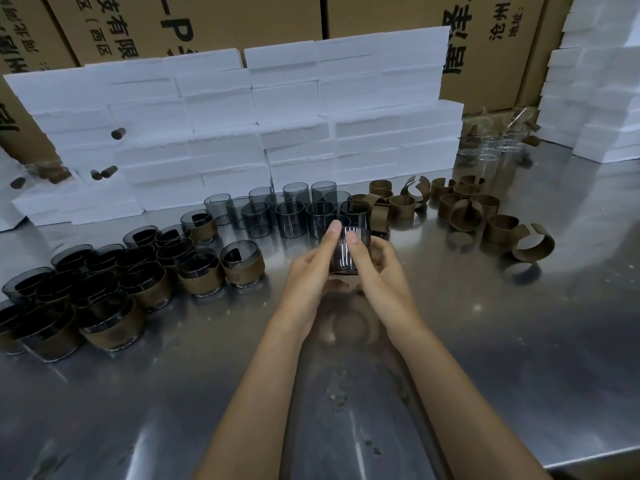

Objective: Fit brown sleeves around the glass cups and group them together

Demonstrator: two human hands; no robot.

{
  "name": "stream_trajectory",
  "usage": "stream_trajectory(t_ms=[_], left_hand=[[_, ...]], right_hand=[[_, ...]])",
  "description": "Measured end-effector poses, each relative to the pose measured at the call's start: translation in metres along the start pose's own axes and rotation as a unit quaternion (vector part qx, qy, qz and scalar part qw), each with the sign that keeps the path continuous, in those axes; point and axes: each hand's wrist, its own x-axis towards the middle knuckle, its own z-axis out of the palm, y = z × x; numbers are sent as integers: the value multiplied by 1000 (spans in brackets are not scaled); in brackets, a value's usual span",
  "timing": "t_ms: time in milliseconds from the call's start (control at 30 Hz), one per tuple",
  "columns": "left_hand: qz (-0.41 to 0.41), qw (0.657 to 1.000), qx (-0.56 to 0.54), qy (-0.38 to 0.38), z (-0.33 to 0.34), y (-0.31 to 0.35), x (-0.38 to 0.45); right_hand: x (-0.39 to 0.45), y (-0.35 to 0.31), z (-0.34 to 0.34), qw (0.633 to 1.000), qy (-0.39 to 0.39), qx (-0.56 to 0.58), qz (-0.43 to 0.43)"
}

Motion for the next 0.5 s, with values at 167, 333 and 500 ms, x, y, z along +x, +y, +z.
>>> stream_trajectory(t_ms=[167,333,500], left_hand=[[-15,999,20,-40,0,-4,3],[12,1000,1,6,2,-6,3],[59,991,21,116,-3,-8,7]], right_hand=[[-1,3,-3,998,-60,-15,-5],[1,7,-1,998,-19,-48,-21],[6,13,0,999,19,-35,-27]])
